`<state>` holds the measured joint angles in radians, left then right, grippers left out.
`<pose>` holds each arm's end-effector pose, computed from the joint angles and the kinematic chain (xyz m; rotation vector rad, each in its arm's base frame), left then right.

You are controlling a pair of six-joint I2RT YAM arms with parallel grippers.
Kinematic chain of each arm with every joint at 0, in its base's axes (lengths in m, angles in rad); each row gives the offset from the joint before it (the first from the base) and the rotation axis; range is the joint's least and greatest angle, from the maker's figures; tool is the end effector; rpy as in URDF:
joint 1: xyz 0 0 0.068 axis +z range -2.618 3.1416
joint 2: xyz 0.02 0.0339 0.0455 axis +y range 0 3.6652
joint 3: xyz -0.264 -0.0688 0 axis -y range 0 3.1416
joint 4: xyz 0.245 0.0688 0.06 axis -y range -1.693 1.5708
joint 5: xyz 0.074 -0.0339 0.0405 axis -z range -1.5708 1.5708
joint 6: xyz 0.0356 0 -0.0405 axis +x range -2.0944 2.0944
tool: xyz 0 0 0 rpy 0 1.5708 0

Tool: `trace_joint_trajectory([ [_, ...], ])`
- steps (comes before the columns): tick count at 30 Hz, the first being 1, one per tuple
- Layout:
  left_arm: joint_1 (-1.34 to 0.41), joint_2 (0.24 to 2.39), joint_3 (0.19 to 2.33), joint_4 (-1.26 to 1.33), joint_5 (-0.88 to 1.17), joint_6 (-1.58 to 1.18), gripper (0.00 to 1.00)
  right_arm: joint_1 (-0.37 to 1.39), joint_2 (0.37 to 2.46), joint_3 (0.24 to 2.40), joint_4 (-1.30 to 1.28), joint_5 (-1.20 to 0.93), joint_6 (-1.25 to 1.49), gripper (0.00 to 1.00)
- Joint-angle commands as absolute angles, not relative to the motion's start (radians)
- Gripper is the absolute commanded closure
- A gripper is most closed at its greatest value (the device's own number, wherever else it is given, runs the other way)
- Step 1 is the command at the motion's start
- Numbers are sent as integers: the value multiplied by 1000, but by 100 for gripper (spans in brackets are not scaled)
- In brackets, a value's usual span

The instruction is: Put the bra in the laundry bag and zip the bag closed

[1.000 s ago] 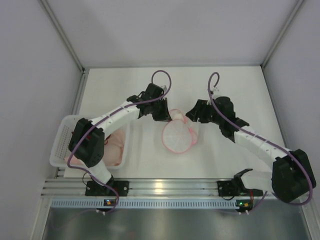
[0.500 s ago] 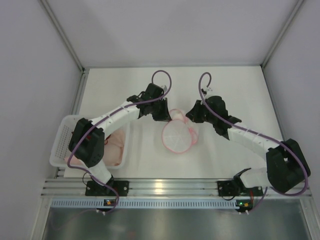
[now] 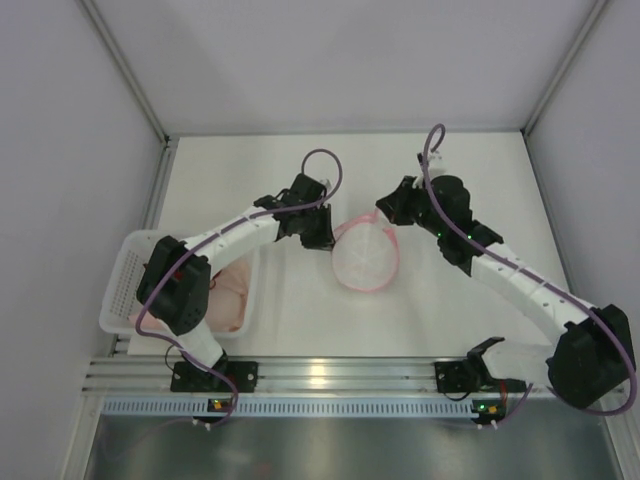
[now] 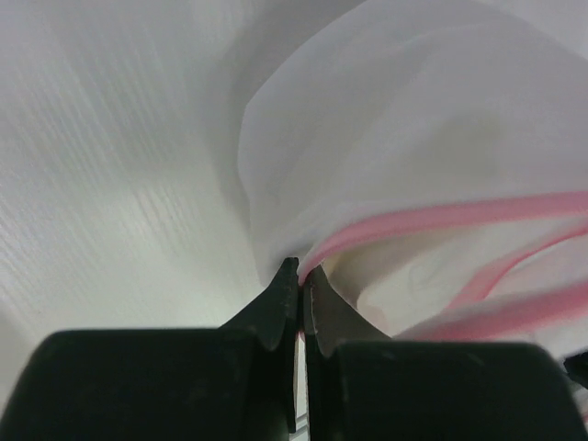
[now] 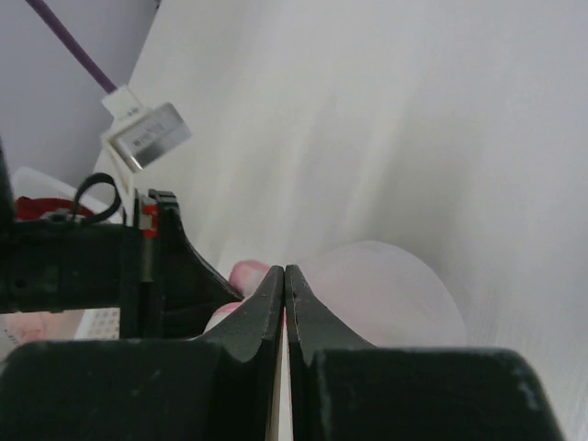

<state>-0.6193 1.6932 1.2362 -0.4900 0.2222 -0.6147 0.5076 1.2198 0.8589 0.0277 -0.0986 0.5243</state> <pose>0.2903 -0.2166 0.2330 0.1019 2.6615 -0.7387 0.2456 0.1406 0.2952 -0.0531 1.9818 0.7811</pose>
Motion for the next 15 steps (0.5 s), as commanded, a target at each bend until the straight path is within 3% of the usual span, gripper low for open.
trace_joint_trajectory([
  [1, -615, 1631, 1212, -506, 212, -597, 100, 506, 1167, 930, 9, -89, 525, 100],
  [8, -614, 1569, 1164, -506, 235, -598, 100, 479, 1124, 977, -104, -5, 570, 100],
  [15, -649, 1532, 1131, -506, 221, -569, 99, 454, 1101, 974, -28, 66, 686, 100],
])
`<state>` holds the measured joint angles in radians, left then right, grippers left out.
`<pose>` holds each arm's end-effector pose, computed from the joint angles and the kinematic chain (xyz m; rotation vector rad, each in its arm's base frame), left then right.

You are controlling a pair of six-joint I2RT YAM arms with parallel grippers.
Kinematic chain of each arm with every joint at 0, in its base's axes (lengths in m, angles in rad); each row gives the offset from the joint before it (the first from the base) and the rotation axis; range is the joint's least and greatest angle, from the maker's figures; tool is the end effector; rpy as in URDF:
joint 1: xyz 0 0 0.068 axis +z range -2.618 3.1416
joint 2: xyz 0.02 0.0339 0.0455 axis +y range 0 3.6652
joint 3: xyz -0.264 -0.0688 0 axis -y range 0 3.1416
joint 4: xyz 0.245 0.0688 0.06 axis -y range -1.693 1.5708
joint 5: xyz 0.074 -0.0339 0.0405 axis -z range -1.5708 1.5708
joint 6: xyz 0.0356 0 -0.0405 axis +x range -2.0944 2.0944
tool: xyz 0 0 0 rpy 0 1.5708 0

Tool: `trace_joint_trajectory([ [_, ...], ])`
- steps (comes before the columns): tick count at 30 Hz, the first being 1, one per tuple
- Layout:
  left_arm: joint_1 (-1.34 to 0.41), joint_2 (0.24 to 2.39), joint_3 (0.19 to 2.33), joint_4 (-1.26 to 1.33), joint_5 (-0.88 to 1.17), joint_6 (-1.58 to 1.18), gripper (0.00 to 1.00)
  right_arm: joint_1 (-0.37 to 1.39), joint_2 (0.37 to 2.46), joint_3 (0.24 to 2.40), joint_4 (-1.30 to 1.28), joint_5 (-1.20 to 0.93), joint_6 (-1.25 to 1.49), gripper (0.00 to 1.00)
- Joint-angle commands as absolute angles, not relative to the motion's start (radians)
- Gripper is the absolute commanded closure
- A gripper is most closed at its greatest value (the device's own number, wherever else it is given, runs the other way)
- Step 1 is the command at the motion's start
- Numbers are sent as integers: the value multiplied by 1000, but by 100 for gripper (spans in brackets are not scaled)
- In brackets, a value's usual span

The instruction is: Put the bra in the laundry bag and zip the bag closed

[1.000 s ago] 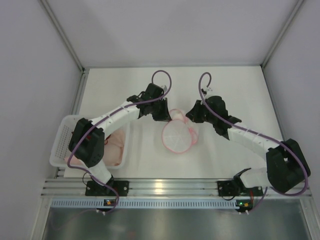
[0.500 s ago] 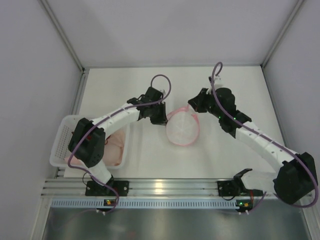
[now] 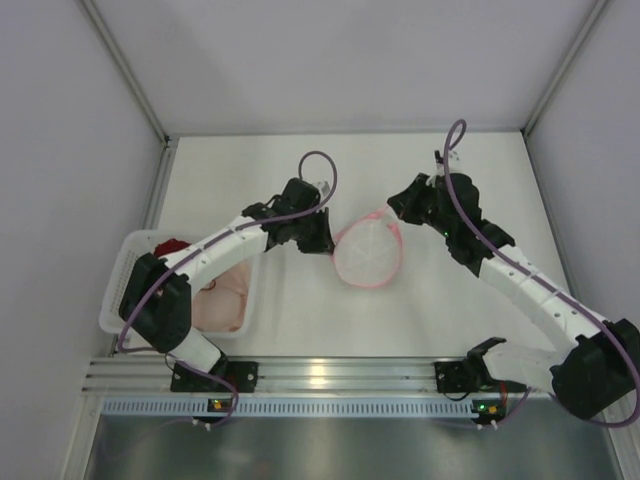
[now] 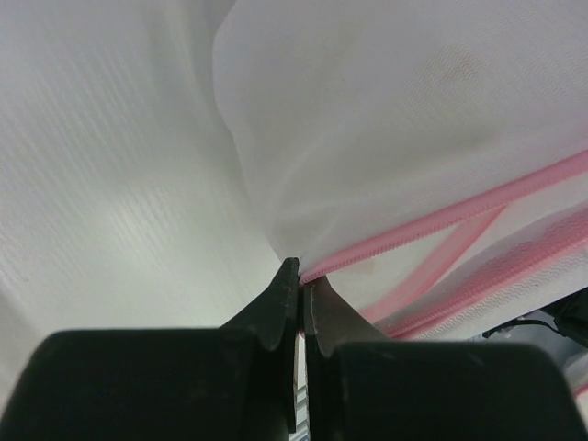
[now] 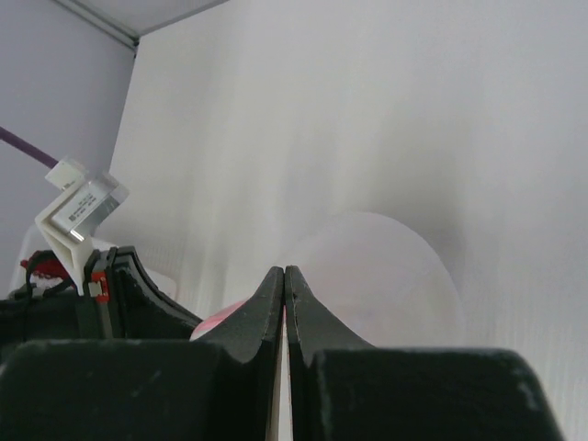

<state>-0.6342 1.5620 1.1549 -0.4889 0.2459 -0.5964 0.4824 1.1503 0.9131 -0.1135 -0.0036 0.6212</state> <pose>0.2641 -0.2050 0.2508 0.1628 2.6131 -0.7936 0.2368 0.1242 0.3176 0.1357 1.9888 0.7335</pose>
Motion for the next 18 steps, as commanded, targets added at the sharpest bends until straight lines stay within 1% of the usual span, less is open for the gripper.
trace_joint_trajectory([
  [1, -660, 1534, 1128, -506, 204, -569, 99, 454, 1101, 983, -23, 66, 686, 100],
  [5, -701, 1517, 1106, -500, 115, -554, 99, 454, 1104, 1023, -14, 46, 672, 100],
  [8, -713, 1485, 1074, -465, 127, -549, 96, 454, 1104, 1028, -9, 31, 644, 100],
  [11, -721, 1433, 1034, -423, 156, -535, 91, 454, 1126, 1029, -20, 12, 615, 100],
  [12, -722, 1407, 1028, -419, 158, -529, 86, 454, 1138, 1029, -21, 8, 609, 100],
  [14, -724, 1382, 1008, -420, 164, -500, 80, 454, 1146, 1029, -34, -26, 595, 100],
  [15, -724, 1359, 1000, -422, 167, -482, 76, 454, 1153, 1029, -31, -40, 588, 100],
  [16, -724, 1348, 991, -422, 160, -462, 67, 454, 1157, 1029, -32, -55, 572, 100],
  [18, -724, 1322, 989, -423, 121, -390, 53, 457, 1163, 1025, -22, -98, 560, 100],
])
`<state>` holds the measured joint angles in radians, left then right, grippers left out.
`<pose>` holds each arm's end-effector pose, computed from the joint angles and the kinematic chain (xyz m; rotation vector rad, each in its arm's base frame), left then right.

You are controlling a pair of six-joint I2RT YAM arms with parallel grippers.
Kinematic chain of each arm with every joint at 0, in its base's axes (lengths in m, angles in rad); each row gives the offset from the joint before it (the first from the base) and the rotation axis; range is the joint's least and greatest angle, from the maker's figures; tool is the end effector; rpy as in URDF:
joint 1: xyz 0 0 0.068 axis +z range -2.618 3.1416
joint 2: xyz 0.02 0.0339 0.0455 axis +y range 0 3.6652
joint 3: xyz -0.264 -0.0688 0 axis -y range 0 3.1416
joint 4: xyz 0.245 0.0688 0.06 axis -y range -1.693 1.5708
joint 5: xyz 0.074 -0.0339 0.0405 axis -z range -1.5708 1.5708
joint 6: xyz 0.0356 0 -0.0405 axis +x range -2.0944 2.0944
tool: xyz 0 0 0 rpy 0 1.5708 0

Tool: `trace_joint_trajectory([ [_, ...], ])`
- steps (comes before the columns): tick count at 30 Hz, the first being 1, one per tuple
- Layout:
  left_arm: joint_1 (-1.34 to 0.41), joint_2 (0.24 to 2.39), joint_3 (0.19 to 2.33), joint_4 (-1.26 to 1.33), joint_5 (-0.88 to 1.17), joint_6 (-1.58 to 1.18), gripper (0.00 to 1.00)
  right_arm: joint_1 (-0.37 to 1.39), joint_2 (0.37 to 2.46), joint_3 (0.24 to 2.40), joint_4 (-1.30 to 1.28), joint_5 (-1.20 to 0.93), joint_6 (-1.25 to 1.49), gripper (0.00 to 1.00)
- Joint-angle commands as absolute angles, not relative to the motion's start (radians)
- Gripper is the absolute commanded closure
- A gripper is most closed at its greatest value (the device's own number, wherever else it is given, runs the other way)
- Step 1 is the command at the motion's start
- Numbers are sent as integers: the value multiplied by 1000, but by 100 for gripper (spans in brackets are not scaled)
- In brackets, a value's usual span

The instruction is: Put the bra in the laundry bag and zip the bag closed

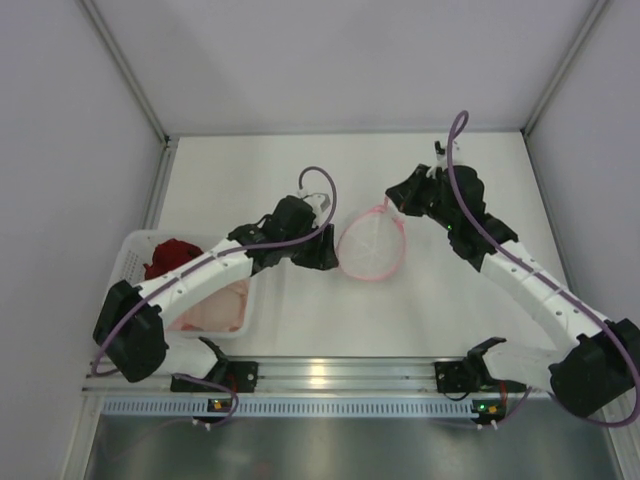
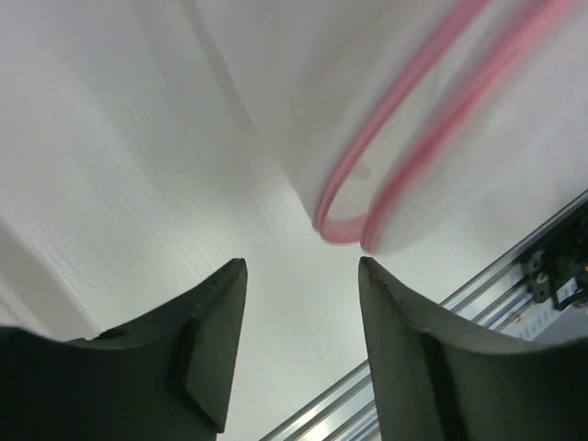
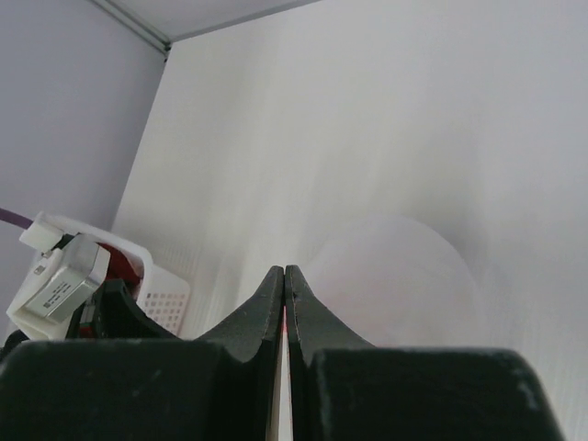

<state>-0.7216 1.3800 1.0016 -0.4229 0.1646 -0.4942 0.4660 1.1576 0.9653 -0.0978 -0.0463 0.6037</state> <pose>0.2181 -0.1997 0.2596 0.3663 2.4721 -0.7468 0.2413 0.1232 0.3360 0.0998 1.9327 0.7734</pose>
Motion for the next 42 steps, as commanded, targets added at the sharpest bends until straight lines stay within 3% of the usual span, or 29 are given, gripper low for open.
trace_joint_trajectory([
  [1, -724, 1315, 1003, -428, 112, -371, 40, 457, 1164, 1028, -23, -106, 551, 100],
  [3, -721, 1295, 1035, -469, 82, -312, 31, 457, 1172, 1038, -32, -135, 538, 100],
  [4, -721, 1287, 1078, -485, 66, -296, 19, 457, 1172, 1040, -32, -143, 531, 100],
  [8, -718, 1235, 1186, -505, 11, -224, 12, 456, 1175, 1045, -34, -184, 512, 100],
  [12, -718, 1223, 1236, -396, 52, -157, 11, 456, 1169, 1039, -28, -186, 514, 100],
  [16, -718, 1259, 1131, -97, 126, -84, 10, 454, 1167, 1035, -17, -158, 555, 100],
  [24, -726, 1446, 1244, 47, 192, -101, 10, 454, 1154, 1022, 21, -141, 604, 100],
  [33, -732, 1525, 1269, 179, 304, -129, 11, 454, 1164, 1022, 28, -143, 618, 100],
  [42, -741, 1604, 1308, 236, 284, -141, 16, 454, 1158, 1019, 49, -129, 646, 100],
])
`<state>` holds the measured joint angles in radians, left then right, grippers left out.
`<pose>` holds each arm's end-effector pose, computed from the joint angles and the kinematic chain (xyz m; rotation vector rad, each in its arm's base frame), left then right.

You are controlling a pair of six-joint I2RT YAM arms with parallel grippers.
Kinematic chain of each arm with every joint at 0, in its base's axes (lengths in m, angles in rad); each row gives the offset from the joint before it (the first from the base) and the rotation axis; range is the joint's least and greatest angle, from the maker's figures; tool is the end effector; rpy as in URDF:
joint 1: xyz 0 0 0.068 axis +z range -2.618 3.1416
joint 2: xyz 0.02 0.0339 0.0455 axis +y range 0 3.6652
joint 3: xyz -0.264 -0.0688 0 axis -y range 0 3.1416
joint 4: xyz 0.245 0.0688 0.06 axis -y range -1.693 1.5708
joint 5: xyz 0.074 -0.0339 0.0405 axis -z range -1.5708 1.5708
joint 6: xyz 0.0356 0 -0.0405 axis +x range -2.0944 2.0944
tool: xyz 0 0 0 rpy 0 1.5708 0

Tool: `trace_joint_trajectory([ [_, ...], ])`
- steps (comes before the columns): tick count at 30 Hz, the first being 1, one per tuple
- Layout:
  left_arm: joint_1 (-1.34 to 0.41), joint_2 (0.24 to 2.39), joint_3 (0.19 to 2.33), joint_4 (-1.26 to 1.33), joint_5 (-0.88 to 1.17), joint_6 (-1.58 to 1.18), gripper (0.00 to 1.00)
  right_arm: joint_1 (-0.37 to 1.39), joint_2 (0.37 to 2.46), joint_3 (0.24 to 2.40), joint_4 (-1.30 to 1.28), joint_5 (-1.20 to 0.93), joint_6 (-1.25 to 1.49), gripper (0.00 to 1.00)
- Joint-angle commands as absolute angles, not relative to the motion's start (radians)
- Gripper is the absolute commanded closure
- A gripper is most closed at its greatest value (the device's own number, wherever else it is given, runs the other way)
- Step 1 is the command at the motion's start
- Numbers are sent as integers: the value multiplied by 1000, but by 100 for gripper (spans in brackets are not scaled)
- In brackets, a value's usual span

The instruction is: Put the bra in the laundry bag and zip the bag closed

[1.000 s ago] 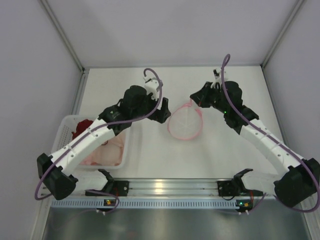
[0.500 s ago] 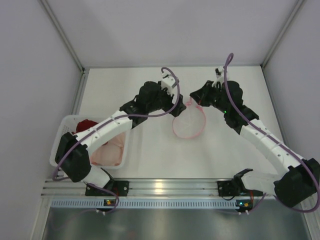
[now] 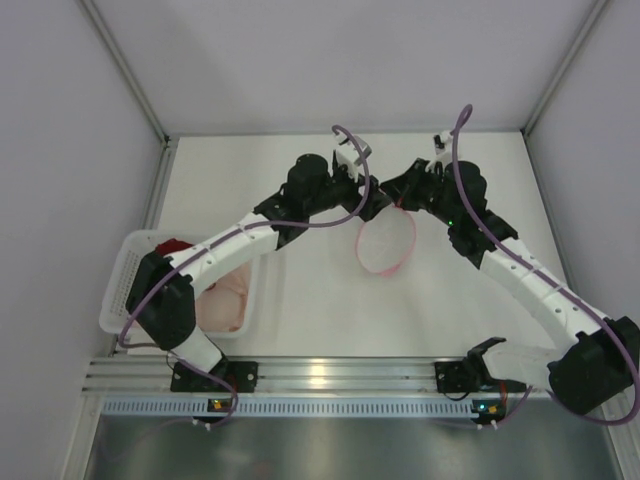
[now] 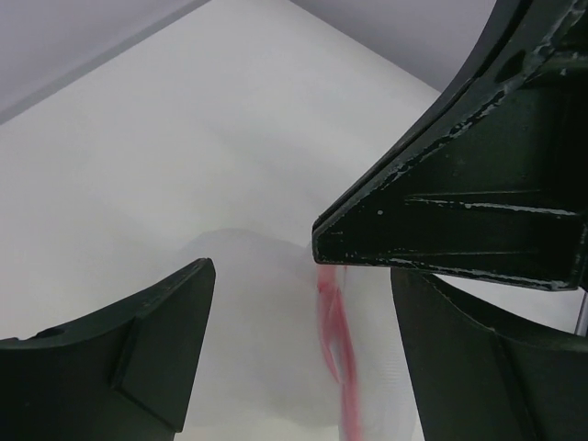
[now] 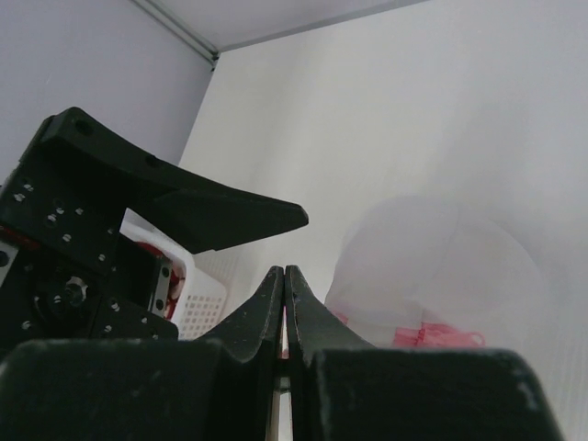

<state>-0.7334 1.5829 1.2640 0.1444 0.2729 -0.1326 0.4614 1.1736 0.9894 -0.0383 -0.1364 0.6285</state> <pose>0.2768 -0.2624 0.3388 0.7341 1.6657 -0.8621 0.2452 0.1273 0.3469 0.0547 1.8829 0.8889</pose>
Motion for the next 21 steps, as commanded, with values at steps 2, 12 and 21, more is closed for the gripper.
trace_joint_trajectory([
  [2, -742, 1617, 1307, 253, 281, -144, 18, 454, 1160, 1022, 49, -130, 644, 100],
  [12, -742, 1634, 1252, 415, 233, -215, 58, 454, 1175, 1022, 43, -147, 658, 100],
  [21, -744, 1654, 1255, 445, 268, -236, 97, 454, 1193, 1035, 17, -155, 658, 100],
])
